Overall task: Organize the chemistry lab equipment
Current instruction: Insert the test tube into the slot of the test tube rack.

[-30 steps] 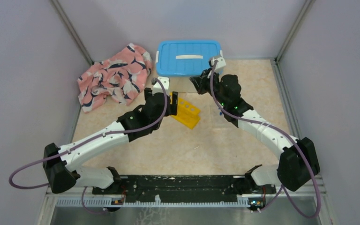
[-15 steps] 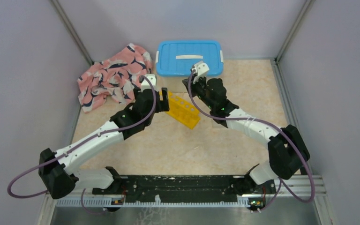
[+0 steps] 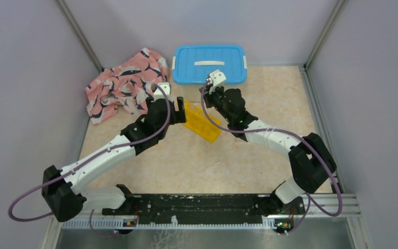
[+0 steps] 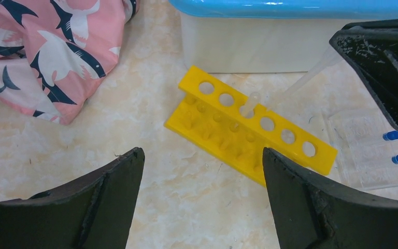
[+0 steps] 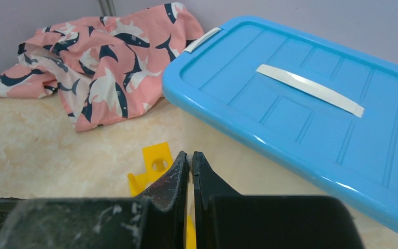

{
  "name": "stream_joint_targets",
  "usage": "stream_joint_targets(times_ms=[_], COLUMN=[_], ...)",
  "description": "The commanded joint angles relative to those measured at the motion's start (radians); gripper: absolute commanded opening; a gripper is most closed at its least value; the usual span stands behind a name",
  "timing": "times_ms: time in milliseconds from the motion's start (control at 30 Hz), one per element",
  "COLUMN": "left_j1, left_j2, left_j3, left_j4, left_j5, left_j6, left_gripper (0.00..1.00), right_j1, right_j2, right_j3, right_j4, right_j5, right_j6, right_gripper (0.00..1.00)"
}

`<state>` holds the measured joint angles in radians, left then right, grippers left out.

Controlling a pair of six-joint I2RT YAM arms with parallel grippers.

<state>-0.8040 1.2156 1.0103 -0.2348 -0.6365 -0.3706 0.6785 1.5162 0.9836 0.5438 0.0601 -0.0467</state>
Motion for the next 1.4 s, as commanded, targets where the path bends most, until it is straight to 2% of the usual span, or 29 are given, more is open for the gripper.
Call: stream_joint_targets(times_ms=[0, 767, 1367], left_j1=[0.009, 0.018, 0.028], left_j2=[-0.036, -0.033, -0.030], left_j3=[-0.015, -0.027, -0.045], left_j4=[0.041, 0.051, 0.071], left_j5=[0.005, 0.009, 0.009], left_j6=[-0.001, -0.007, 0.000], left_gripper=[0.90, 0.90, 0.90], right_j1=[0.028, 0.051, 0.051], right_j2=[-0.005, -0.029, 0.018], right_j3=[0.016, -0.048, -0.080], right_j4=[0.080, 0.096, 0.141], right_j5=[0.008, 0.030, 0.023], right_j6=[-0.017, -0.032, -0.029], right_gripper=[0.00, 0.00, 0.00])
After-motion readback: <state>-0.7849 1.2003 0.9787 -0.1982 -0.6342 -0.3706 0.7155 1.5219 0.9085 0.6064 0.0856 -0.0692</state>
